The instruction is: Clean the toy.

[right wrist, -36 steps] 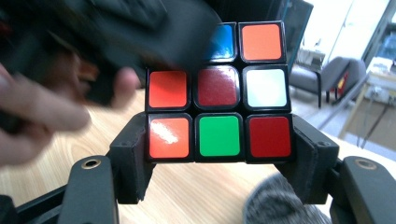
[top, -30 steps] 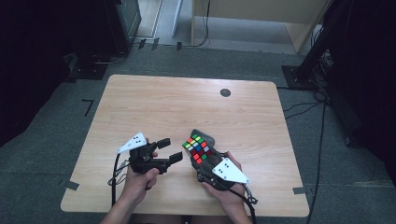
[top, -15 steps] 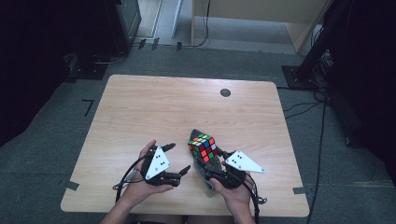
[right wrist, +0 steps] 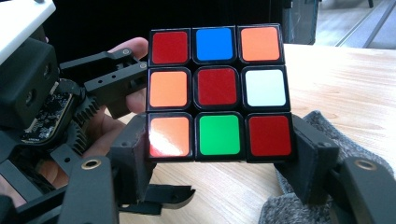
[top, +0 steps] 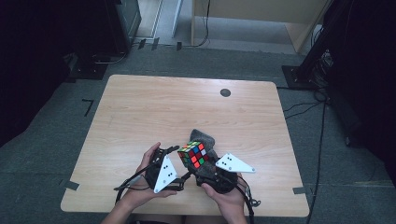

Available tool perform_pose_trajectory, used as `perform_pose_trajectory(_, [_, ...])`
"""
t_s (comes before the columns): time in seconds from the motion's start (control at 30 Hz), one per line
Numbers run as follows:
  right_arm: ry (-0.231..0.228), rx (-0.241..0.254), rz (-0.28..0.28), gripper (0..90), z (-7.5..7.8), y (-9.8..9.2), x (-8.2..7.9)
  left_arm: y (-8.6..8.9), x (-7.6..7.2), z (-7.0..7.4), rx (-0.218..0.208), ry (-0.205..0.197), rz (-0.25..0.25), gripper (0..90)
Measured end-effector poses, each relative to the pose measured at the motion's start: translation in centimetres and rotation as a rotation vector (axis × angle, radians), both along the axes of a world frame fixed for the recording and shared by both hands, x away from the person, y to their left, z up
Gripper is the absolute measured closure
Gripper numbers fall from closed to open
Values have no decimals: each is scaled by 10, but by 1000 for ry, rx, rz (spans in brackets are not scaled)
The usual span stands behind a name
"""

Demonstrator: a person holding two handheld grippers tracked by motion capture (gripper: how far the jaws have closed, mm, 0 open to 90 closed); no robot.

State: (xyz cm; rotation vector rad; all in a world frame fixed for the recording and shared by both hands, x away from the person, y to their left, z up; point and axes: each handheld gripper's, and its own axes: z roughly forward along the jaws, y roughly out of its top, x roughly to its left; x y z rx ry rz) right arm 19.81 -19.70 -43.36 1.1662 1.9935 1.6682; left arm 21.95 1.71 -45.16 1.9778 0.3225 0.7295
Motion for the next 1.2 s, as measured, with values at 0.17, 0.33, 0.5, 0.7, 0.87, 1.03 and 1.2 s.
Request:
perform_pose_trajectory(0.17, [30,3,3,348,2,1,0,2,-3,3,-13,-41,-6,146])
perform_pose_trajectory(0.33, [72,5,12,347,0,3,1,0,-6,0,18,-95,-8,196])
perform_pose_trajectory(0.5, [100,-3,34,346,-2,6,2,-1,-9,-4,51,-138,-5,325])
perform_pose_trajectory(0.7, [101,71,61,251,-2,-5,10,2,-2,-2,12,-63,44,338])
perform_pose_trajectory(0.87, [52,163,-10,241,4,-33,14,19,11,2,-59,29,128,339])
perform_pose_trajectory(1.03, [84,-44,-133,373,-20,-45,26,30,20,3,-125,106,161,342])
perform_pose_trajectory(1.2, [190,-202,-150,660,-58,-41,40,30,22,2,-131,126,153,342])
